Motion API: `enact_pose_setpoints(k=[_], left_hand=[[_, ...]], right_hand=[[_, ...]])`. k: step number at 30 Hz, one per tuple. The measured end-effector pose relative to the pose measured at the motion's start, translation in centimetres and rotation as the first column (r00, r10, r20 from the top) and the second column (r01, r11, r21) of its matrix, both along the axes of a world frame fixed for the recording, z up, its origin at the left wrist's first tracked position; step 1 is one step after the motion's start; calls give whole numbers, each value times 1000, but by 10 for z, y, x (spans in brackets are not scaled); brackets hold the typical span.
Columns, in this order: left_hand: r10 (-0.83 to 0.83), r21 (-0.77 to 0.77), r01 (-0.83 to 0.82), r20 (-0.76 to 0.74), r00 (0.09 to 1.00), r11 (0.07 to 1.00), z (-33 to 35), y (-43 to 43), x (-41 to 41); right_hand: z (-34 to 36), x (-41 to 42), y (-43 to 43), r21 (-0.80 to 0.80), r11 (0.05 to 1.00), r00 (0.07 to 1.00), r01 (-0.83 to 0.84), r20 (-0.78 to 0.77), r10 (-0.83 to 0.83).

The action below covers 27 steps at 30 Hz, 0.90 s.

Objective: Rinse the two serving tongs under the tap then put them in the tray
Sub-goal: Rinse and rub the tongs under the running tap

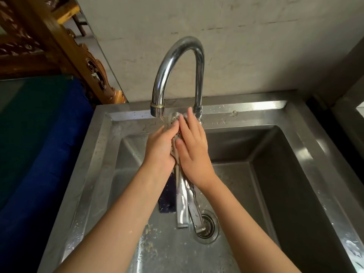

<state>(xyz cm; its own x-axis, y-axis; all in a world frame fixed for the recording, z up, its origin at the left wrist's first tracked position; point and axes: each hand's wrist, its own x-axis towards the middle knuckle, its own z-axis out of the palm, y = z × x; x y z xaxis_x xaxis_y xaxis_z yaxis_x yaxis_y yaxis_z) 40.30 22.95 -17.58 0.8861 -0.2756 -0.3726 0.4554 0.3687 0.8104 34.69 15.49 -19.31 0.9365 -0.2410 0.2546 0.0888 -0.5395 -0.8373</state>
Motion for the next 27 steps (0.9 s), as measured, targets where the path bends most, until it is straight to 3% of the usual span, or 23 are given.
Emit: enact_pose_setpoints(k=[3,7,10,14,16,19,21,24,27], left_hand=[[94,-74,-96,-24,995,993,5,-1,1],[74,-141,-75,-17,997,987,9,-3,2],[-35,-189,41,35,999,981,9,-2,-1],[-182,-381,211,111,977,900,14,4,8],[-249,-398,293,159,955,869,19,5,11],[-280,-314,323,174,944,893,19,8,6],[-291,-175,310,124,949,934,16,11,-2],[-166,91,162,50,985,983,10,13,-16],[58,277,-86,109,992,957,4,10,-21]], right_hand=[[-9,-28,2,301,953,994,-41,-89,71],[-18,-53,2,645,765,912,-4,-310,267],[-19,-57,-2,817,576,893,-18,-246,377],[-23,-59,2,871,481,867,-96,-165,471],[-26,-60,5,859,499,884,-116,-140,447],[-29,-60,8,716,690,935,-108,-163,316],[-29,-59,9,612,785,952,-92,-177,249],[-30,-58,12,498,865,947,-65,-243,211],[-35,-58,18,436,899,928,-46,-314,200]])
